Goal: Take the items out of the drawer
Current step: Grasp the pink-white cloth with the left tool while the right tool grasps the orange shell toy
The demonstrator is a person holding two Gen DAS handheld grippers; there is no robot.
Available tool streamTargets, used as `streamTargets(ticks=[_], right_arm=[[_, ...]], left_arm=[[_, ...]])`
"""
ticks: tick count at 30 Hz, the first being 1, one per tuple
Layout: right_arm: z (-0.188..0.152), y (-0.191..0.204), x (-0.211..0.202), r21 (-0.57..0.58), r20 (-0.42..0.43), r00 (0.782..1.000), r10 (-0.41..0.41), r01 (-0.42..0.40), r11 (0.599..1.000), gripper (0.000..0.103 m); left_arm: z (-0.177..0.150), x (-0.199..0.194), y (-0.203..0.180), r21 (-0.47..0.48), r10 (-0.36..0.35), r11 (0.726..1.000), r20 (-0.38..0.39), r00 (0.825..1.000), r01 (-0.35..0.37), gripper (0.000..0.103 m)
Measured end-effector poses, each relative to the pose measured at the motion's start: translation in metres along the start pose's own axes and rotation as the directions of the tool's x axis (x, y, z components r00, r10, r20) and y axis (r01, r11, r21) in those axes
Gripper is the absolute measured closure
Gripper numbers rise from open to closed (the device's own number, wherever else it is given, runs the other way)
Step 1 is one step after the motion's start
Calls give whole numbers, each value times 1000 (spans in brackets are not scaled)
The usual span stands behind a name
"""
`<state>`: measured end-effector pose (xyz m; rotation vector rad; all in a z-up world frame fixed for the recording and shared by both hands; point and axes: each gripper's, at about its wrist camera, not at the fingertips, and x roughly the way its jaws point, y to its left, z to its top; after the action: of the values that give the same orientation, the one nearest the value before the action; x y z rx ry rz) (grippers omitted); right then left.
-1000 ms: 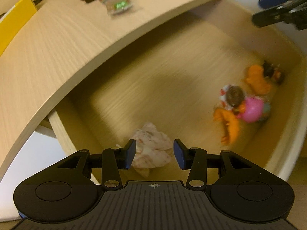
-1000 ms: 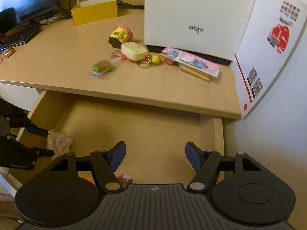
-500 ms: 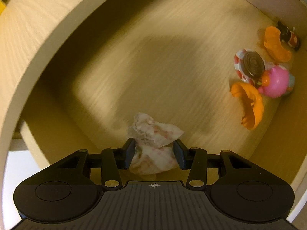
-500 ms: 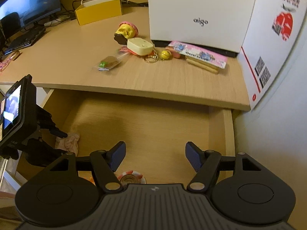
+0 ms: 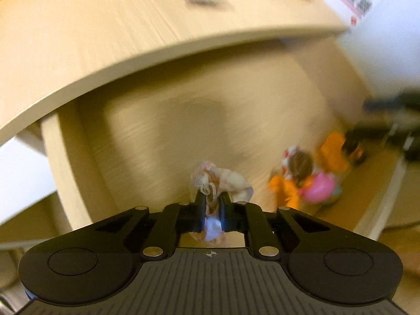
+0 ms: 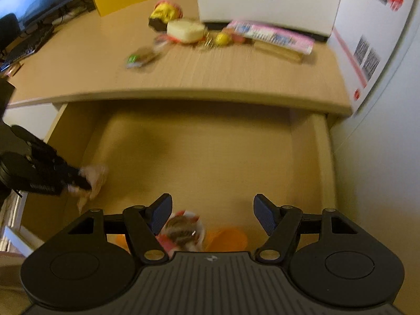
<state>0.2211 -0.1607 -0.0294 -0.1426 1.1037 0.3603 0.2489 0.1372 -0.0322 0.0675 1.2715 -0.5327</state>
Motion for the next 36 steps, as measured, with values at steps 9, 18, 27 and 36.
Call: streamTargets(ticks=[9, 18, 27, 36], right_arm=[[-1, 65, 28, -177, -172, 978, 119, -150, 973, 34], [4, 106, 82, -338, -326, 944, 41, -157, 928, 34], [0, 120, 101, -444, -406, 914, -20, -178, 878, 34], [-8, 114, 107, -441, -438, 898, -35, -181, 879, 36]], left_arm=[[-18, -33, -8, -104, -34, 994, 86, 996, 43, 90], [-39, -50, 7, -189, 15, 982, 130, 991, 10, 90], [-48, -52, 16, -240, 16, 971, 136, 991, 17, 90], [-49, -49, 17, -246, 15, 969, 132, 991, 19, 90]])
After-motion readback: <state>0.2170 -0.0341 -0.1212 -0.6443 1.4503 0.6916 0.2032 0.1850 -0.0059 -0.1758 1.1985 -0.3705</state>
